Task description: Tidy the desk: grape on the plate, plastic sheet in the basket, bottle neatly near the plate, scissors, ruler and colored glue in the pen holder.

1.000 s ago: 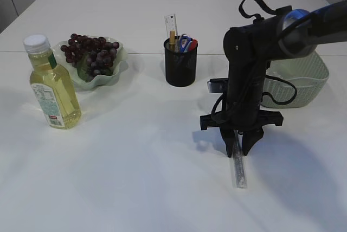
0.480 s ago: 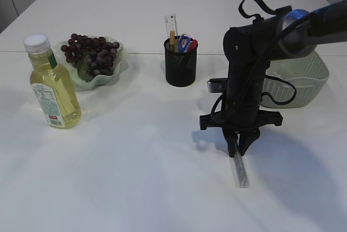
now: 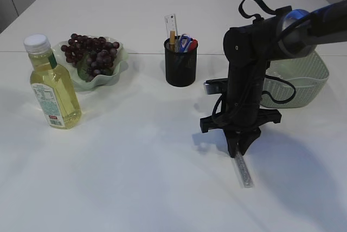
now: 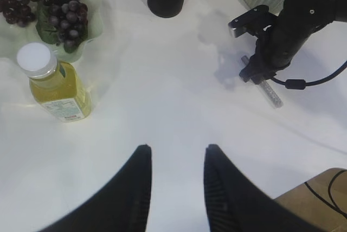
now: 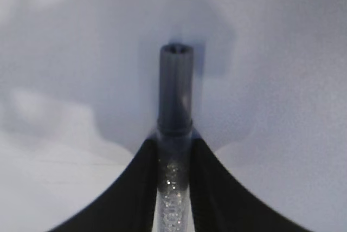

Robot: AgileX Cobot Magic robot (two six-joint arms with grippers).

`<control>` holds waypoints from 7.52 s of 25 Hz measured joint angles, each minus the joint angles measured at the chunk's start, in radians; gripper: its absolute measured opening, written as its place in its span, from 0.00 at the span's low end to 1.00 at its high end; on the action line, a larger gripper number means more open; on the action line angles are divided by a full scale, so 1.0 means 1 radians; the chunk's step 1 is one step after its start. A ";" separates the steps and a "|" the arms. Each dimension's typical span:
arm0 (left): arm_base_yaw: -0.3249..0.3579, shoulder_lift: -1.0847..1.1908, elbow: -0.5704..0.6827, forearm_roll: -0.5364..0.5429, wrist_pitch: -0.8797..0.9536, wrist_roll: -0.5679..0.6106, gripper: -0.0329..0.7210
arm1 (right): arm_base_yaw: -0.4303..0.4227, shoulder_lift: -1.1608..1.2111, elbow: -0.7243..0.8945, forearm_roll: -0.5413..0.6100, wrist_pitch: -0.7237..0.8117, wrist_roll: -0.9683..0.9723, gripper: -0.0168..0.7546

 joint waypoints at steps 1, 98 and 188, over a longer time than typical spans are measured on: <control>0.000 0.000 0.000 0.000 0.000 0.000 0.37 | 0.000 0.000 0.000 0.000 0.000 -0.003 0.25; 0.000 0.000 0.000 -0.010 0.000 0.000 0.36 | 0.012 0.027 -0.223 -0.053 -1.201 -0.318 0.25; 0.206 -1.097 0.908 -0.179 -0.209 0.349 0.37 | 0.015 -2.107 0.835 0.049 -0.064 -0.250 0.50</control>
